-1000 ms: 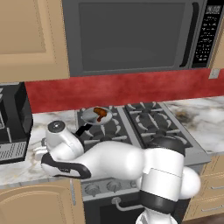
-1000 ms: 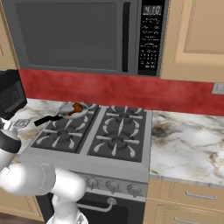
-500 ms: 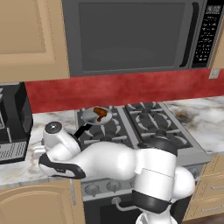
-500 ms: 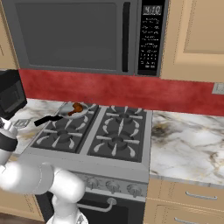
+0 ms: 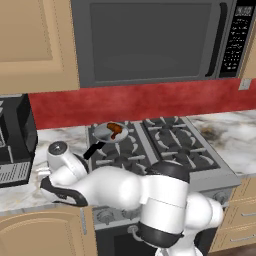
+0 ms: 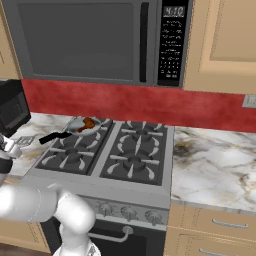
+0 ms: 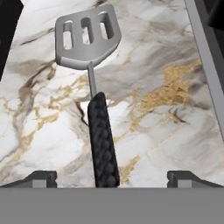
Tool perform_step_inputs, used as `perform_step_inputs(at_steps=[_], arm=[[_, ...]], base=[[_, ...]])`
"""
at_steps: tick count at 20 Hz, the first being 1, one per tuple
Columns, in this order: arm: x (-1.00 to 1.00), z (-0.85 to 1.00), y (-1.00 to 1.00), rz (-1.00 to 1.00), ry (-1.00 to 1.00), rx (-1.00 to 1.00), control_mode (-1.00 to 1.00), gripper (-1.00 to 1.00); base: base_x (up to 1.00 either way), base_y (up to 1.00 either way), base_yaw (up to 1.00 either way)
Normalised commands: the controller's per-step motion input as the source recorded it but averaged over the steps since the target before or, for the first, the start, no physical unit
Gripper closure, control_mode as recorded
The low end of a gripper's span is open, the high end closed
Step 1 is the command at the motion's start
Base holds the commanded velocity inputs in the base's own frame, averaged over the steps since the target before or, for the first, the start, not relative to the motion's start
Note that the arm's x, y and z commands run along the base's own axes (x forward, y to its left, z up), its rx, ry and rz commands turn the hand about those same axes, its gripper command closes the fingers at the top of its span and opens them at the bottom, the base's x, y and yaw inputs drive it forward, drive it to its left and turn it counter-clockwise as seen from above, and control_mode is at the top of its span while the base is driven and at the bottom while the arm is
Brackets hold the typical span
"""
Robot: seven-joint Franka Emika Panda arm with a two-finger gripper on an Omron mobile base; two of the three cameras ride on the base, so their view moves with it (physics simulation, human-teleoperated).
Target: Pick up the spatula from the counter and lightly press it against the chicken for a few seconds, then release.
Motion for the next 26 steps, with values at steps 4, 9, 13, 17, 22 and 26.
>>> perform_step_inputs(at_steps=[4, 9, 13, 17, 22, 26], arm=[[0.11, -0.16, 0.13, -0.04, 0.0, -0.01, -1.0, -1.0], [0.13, -0.14, 0.09, -0.04, 0.0, -0.01, -1.0, -1.0], [0.13, -0.16, 0.02, -0.04, 0.0, 0.0, -1.0, -1.0], [0.13, -0.19, 0.0, -0.05, 0.0, 0.0, -1.0, -1.0], [0.15, -0.19, 0.03, -0.04, 0.0, 0.0, -1.0, -1.0], [0.17, -0.21, 0.12, -0.04, 0.0, 0.0, -1.0, 1.0]], base=[[0.0, 0.0, 0.0], [0.0, 0.0, 0.0], [0.0, 0.0, 0.0], [0.0, 0.0, 0.0], [0.0, 0.0, 0.0], [0.0, 0.0, 0.0]])
